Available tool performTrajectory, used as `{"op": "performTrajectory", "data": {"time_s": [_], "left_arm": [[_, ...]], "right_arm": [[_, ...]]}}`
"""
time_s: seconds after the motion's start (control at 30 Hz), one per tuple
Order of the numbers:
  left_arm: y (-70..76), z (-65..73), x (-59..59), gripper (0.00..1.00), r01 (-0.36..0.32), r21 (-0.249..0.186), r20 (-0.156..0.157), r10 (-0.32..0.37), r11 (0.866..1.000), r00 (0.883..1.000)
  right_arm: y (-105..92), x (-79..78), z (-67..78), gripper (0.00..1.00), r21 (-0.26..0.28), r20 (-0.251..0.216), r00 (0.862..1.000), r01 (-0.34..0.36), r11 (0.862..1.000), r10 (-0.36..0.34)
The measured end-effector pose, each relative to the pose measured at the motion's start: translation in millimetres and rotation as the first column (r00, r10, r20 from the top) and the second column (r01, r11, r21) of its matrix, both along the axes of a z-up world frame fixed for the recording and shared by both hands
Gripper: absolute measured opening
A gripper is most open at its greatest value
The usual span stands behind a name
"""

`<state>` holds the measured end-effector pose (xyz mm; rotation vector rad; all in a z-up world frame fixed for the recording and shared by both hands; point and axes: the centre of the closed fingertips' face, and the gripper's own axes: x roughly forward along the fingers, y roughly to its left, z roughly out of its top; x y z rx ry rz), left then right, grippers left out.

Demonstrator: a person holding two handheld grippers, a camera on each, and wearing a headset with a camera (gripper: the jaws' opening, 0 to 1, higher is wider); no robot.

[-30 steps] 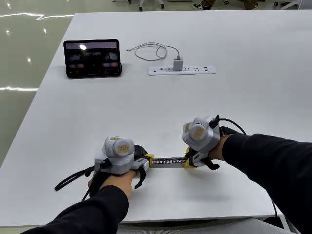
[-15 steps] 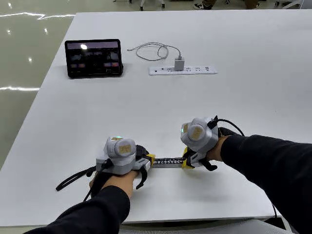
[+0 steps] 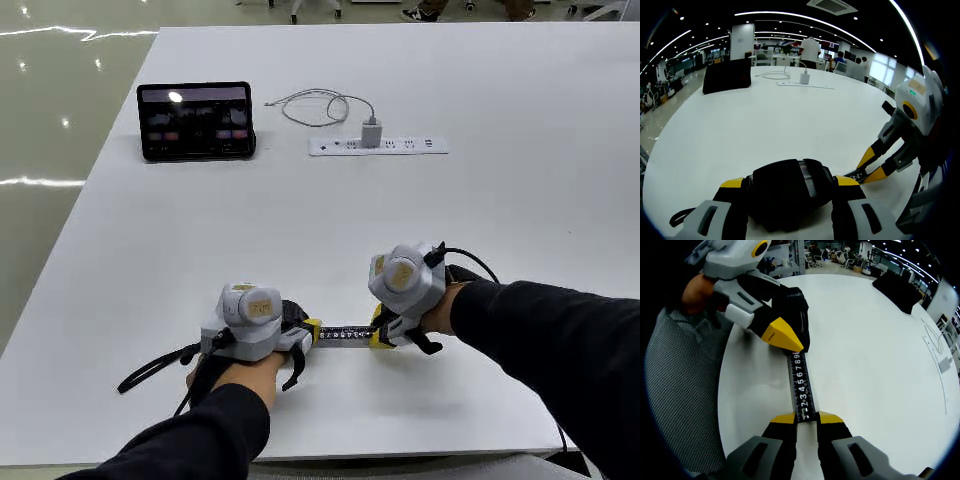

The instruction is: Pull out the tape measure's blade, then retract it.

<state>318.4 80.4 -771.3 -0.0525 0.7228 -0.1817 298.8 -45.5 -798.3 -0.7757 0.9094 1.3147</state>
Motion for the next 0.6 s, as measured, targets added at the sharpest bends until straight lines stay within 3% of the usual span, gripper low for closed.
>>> {"op": "performTrajectory", "data": {"time_s": [0.6], "left_arm": [[-0.4,0.2,-0.4,0.64,0.000,-0.001,-0.001,0.000,1.000,1.000]], "right_arm": [[14.0,-1.7,0.6,0.10,0.041,0.008,1.000,0.005,0.999,-0.005]]}}
